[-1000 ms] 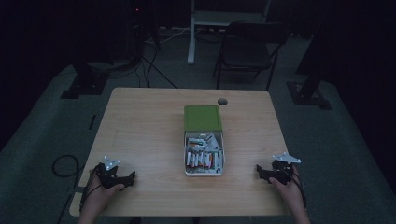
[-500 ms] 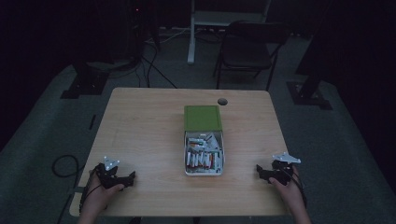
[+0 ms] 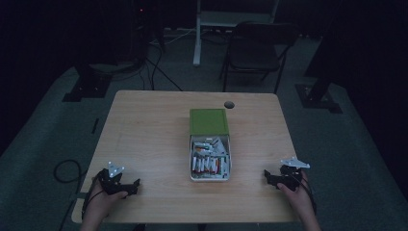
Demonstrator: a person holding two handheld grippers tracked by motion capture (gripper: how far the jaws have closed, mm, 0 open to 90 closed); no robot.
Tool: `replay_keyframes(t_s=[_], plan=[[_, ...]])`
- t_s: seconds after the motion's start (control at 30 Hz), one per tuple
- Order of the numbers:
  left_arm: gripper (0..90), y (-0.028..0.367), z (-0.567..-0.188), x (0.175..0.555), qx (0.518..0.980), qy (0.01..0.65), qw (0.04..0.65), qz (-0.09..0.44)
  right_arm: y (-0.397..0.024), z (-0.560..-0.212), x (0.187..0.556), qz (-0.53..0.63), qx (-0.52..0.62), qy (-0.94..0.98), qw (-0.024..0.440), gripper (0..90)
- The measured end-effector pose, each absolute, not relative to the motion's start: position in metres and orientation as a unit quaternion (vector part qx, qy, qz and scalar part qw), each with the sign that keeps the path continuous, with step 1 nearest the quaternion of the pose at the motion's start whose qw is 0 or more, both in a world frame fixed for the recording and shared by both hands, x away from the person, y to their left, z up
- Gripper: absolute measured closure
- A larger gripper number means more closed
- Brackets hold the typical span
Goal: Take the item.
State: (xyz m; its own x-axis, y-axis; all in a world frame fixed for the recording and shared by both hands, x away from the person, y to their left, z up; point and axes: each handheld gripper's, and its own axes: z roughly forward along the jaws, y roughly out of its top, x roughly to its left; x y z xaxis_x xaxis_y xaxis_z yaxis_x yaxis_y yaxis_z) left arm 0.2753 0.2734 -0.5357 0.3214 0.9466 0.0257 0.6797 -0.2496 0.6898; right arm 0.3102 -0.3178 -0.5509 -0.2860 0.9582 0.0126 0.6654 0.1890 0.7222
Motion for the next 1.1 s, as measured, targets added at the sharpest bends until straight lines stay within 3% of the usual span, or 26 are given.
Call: replay_keyframes(t_s=[1.03, 1.1], plan=[[0.7, 0.233, -0.500, 0.291, 0.796, 0.482, 0.299, 0.212, -0.318, -0.551, 0.310, 0.318, 0.552, 0.736, 0.230, 11.3], [3.9, 0.230, -0.499, 0.291, 0.799, 0.476, 0.300, 0.214, -0.318, -0.551, 0.310, 0.318, 0.551, 0.736, 0.230, 11.3]])
